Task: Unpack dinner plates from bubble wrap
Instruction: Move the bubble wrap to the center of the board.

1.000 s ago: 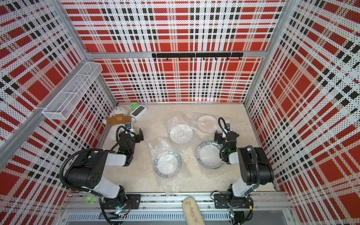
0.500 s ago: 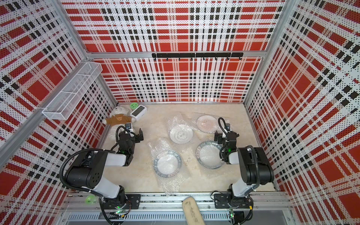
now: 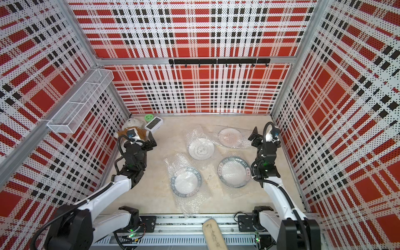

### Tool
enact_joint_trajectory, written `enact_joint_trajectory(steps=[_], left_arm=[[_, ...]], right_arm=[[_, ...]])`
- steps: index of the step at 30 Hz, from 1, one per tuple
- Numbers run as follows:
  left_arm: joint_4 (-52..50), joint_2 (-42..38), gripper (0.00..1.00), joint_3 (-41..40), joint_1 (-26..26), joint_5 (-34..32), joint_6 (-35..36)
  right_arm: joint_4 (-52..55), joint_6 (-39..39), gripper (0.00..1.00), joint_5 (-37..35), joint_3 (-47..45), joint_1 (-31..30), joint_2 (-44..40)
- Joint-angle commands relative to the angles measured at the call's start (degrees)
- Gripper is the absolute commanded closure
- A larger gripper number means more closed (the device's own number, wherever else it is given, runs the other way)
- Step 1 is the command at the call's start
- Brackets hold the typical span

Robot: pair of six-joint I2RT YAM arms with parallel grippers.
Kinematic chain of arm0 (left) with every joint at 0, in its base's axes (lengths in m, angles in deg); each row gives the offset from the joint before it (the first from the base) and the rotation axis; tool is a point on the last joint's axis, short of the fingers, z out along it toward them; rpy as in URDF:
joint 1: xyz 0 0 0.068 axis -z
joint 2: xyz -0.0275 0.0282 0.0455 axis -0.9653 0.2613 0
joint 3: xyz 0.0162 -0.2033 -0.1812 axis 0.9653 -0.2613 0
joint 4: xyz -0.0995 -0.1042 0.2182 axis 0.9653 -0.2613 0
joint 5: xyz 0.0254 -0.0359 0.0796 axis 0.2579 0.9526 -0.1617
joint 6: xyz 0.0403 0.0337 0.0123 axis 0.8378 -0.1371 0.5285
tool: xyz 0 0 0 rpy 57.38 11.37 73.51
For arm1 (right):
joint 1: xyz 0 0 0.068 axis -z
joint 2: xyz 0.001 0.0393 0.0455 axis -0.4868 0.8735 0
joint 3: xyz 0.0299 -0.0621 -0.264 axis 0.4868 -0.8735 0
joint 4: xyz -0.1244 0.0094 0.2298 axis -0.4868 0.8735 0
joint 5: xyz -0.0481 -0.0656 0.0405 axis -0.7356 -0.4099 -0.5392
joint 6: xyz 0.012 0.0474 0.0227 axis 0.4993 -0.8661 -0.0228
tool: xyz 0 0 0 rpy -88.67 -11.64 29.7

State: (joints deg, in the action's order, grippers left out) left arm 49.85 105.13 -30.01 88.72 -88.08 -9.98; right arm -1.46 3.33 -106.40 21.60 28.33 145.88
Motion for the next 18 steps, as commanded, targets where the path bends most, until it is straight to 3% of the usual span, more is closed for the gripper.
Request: enact_joint_trajectory(steps=[1, 3, 7, 8, 11, 14, 18], left_arm=[[-33.6, -4.5, 0.01, 10.2, -2.9, 1.5, -21.6], [-43.1, -6.5, 0.01, 14.0, -6.2, 9.3, -26.5], [-51.7, -11.6, 0.01, 15.8, -10.8, 24.9, -27.7], [-54.1, -12.5, 0.01, 16.0, -11.3, 27.9, -27.8], [-58.2, -13.2, 0.01, 14.0, -10.4, 35.7, -29.6], [-60.0, -10.8, 0.01, 10.8, -5.6, 40.4, -31.4], [-60.1, -6.9, 0.01, 7.4, 7.7, 34.5, -33.9]], right_arm=[[15.1, -14.2, 0.00, 6.7, 4.9, 3.3, -0.7], [19.5, -15.9, 0.00, 11.9, 8.7, 3.7, 1.0], [25.1, -19.5, 0.00, 23.7, 13.2, 2.9, 4.5], [27.3, -17.7, 0.00, 26.9, 15.1, 1.2, 5.7], [35.3, -11.4, 0.00, 24.7, 19.4, -8.6, 8.8], [37.0, -10.4, 0.00, 27.5, 19.1, -15.4, 11.9], [38.6, -8.7, 0.00, 28.2, 17.3, -23.4, 15.0]])
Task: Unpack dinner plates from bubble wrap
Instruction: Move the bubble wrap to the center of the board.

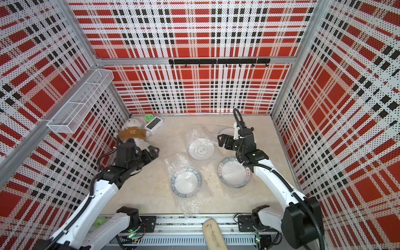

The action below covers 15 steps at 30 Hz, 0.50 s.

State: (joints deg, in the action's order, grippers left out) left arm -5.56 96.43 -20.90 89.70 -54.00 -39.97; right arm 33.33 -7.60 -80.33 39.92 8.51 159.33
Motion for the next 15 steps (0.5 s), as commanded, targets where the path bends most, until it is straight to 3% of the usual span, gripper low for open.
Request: enact_joint_trajectory(steps=[1, 8, 15], left_arm=[[-4.4, 3.0, 0.01, -2.4, 8.9, -0.5, -5.0], [3.9, 5.2, 0.04, -12.3, 16.1, -0.3, -15.4], [9.3, 6.5, 0.23, -16.4, 16.6, 0.4, -18.2]], right_arm=[[3.8, 2.1, 0.00, 2.8, -1.6, -5.1, 2.3], [-1.9, -1.9, 0.00, 9.8, -8.1, -14.5, 6.0], [-11.1, -7.2, 0.00, 13.1, -11.2, -18.6, 12.8]])
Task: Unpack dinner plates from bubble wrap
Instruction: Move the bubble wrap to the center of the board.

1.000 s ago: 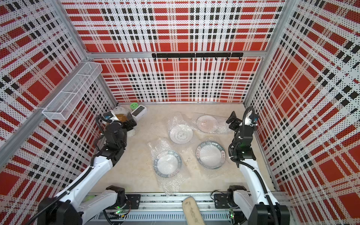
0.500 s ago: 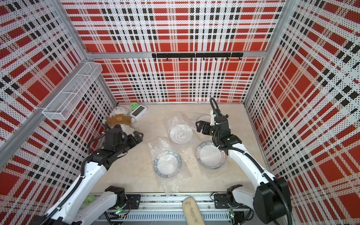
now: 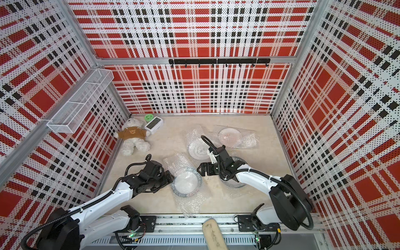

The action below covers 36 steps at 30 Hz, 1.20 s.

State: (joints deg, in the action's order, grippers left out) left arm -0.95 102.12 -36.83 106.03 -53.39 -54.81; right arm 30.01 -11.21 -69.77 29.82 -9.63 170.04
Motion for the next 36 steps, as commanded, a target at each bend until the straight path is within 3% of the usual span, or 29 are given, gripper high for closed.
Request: enact_joint_trajectory(steps=[1, 7, 15, 23, 30, 36], left_arm=[[5.3, 1.3, 0.27, -0.6, 0.4, 0.1, -3.5], [9.9, 4.5, 0.48, -1.3, 1.9, 0.0, -4.0], [17.3, 11.7, 0.69, -0.4, 5.5, 0.2, -4.7], [23.1, 20.2, 0.69, 3.0, 6.9, 0.0, -4.9], [27.4, 30.1, 0.69, 12.4, 6.9, 0.9, -3.4], [31.3, 35.3, 0.67, 16.3, 3.7, 3.3, -3.0]], right_arm=[[-8.8, -4.2, 0.00, 2.8, -1.3, -0.7, 3.0], [-13.5, -6.4, 0.00, 4.4, -2.5, -1.8, 7.9], [-19.3, -9.9, 0.00, 5.6, -5.5, -1.6, 9.3], [-22.3, -13.2, 0.00, 2.4, -6.8, -0.4, 10.1], [-23.9, -14.9, 0.00, 1.4, -10.2, 5.5, 7.9], [-24.3, -14.4, 0.00, 0.2, -8.9, 6.6, 9.3]])
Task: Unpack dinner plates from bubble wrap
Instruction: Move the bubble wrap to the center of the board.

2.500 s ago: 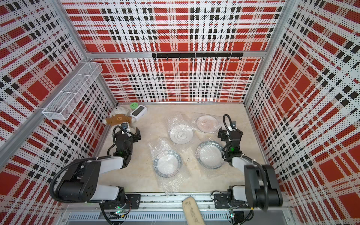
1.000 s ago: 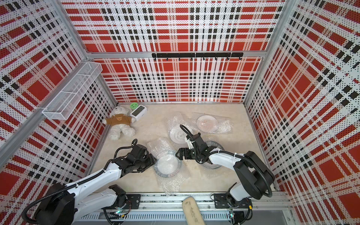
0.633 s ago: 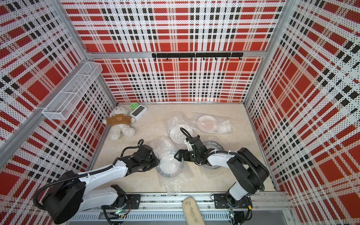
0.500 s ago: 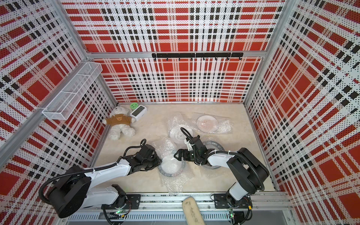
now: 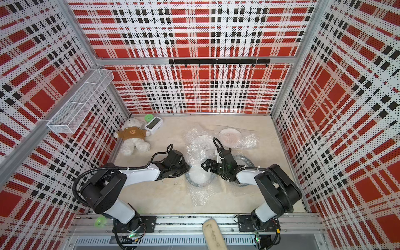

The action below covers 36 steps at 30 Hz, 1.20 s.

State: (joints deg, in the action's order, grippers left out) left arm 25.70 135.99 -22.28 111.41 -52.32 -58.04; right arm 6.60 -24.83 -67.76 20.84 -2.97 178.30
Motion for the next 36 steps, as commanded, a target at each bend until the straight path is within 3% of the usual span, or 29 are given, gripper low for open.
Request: enact_joint_trajectory(steps=[1, 6, 9, 12, 17, 20, 24, 28, 33, 36], left_arm=[[5.0, 2.0, 0.67, 2.4, -2.5, 3.1, 0.8], [3.0, -0.1, 0.65, 3.7, -6.1, 6.1, 2.9], [-2.7, -5.3, 0.53, 2.7, -7.4, 5.8, 5.6], [-8.9, -12.4, 0.50, 0.7, -7.9, 4.4, 8.0], [-17.0, -24.3, 0.29, -0.6, -7.2, 4.3, 12.4], [-18.7, -28.1, 0.28, -0.4, -5.3, 5.9, 13.1], [-11.5, -27.0, 0.36, -1.5, -1.5, 12.1, 9.6], [-5.9, -21.0, 0.53, -1.9, 2.3, 12.1, 6.1], [4.1, -14.9, 0.64, -5.3, 3.2, 11.5, 1.1], [7.2, -11.5, 0.69, -6.4, 3.3, 11.2, 0.3]], right_arm=[[-1.6, -1.1, 0.00, -2.6, 0.1, -0.2, 1.4], [-2.9, -2.3, 0.00, -2.5, 2.6, 0.5, 2.9], [-0.8, -2.6, 0.00, -2.5, 3.9, 0.5, 2.4], [5.2, -0.4, 0.00, -4.6, 5.6, 0.4, 0.6], [20.6, 6.5, 0.00, -12.0, 11.6, 0.5, -4.9], [28.2, 10.5, 0.00, -14.6, 15.4, 0.3, -8.6], [37.5, 13.4, 0.00, -14.6, 20.2, -2.1, -10.6], [41.7, 12.6, 0.03, -13.7, 21.5, -6.6, -10.2], [41.1, 9.3, 0.15, -12.2, 18.7, -9.0, -9.2], [40.0, 8.5, 0.18, -13.3, 17.8, -10.7, -8.2]])
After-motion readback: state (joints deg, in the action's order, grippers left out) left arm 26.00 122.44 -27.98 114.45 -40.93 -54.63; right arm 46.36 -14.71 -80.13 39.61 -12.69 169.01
